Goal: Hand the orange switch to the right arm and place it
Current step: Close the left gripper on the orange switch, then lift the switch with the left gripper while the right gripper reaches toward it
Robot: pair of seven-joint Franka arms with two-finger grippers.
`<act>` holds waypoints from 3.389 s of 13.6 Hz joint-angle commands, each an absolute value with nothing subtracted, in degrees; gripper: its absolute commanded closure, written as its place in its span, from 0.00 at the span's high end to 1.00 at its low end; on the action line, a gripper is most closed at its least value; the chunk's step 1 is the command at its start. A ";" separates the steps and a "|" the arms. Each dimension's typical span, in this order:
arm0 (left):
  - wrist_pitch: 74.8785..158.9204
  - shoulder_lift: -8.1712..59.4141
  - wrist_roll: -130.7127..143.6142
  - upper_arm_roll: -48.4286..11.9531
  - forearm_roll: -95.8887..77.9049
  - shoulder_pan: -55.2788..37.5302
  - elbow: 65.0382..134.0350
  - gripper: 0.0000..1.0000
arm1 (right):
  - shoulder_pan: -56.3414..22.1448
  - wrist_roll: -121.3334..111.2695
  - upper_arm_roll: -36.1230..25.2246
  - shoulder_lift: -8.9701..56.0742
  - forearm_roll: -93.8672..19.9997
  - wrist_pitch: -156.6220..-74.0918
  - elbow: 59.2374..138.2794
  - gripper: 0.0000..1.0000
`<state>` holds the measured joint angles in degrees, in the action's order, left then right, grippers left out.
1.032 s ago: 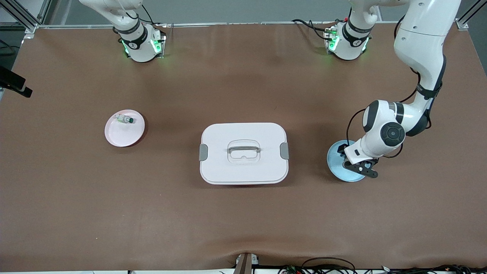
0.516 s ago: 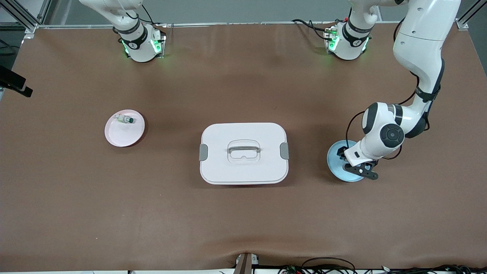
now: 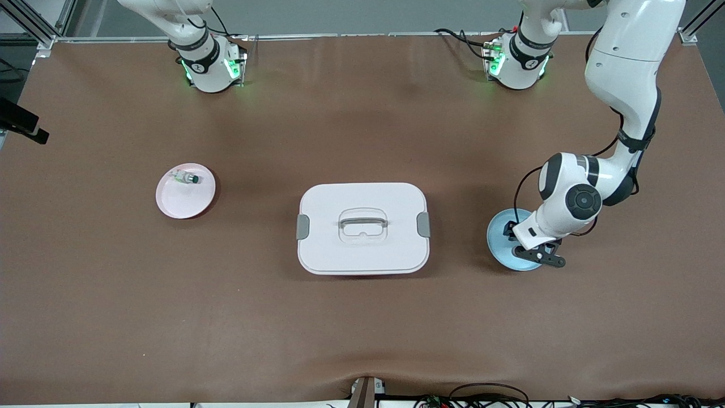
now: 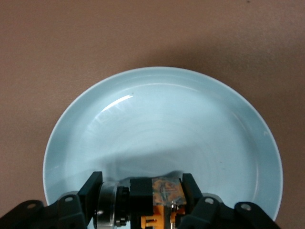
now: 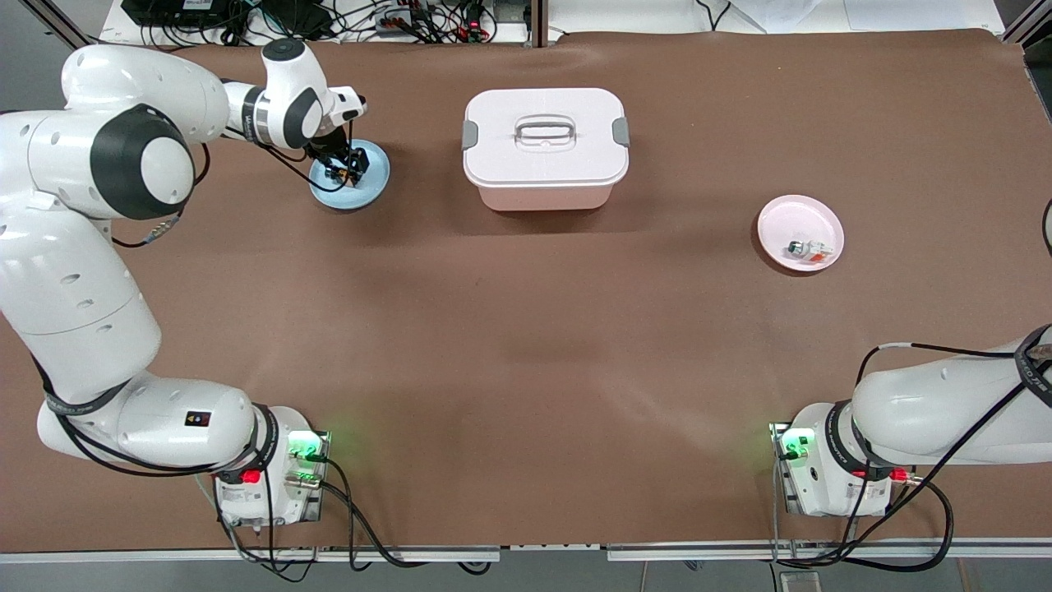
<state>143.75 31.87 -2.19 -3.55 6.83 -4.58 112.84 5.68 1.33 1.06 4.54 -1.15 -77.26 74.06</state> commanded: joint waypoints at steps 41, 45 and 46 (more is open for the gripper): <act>146.07 24.51 71.78 -22.68 -63.90 -26.18 82.27 0.31 | -0.59 9.58 2.90 -11.58 -34.27 -104.45 104.73 1.00; 145.64 25.31 76.28 -22.33 -62.76 -28.56 82.53 0.31 | -9.91 19.83 2.99 -15.03 -34.37 -115.39 110.57 1.00; 145.63 26.10 77.16 -22.32 -61.54 -29.09 82.36 0.31 | -11.41 20.39 3.08 -15.03 -34.02 -115.31 110.48 1.00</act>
<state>145.53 24.64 74.94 -22.65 -62.70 -28.10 84.12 -8.72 17.62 3.48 -12.89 -33.40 -113.87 108.17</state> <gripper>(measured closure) 0.273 0.000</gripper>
